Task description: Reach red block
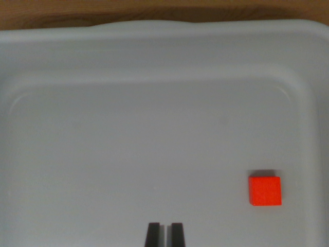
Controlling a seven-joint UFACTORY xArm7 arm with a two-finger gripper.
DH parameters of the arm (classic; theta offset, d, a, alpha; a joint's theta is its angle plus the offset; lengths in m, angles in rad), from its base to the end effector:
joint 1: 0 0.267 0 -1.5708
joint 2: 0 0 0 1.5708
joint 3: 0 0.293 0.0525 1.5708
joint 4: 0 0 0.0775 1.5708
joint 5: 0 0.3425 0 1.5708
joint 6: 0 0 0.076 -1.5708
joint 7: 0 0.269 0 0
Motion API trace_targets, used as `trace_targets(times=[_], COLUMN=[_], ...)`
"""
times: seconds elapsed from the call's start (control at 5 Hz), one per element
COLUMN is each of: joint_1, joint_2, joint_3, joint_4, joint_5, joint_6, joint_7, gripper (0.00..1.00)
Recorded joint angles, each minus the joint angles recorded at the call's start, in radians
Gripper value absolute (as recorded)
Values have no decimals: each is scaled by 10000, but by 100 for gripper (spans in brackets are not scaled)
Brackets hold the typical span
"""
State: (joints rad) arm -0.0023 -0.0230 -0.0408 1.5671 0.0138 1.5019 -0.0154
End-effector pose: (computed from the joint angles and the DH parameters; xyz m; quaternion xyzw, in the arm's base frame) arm 0.4858 -0.0174 0.3840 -0.9989 0.0140 -0.0443 0.0061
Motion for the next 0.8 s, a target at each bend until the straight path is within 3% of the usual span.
trace_targets(times=[0.2, 0.4, 0.6, 0.8], joint_1=[-50, -50, -108, -108], joint_2=[127, 127, 274, 274], joint_3=[-46, -46, -100, -100], joint_4=[-184, -184, -397, -397], joint_5=[0, 0, -1, -1], joint_6=[-268, -268, -580, -580], joint_7=[2, 2, 4, 4], gripper=[0, 0, 0, 0])
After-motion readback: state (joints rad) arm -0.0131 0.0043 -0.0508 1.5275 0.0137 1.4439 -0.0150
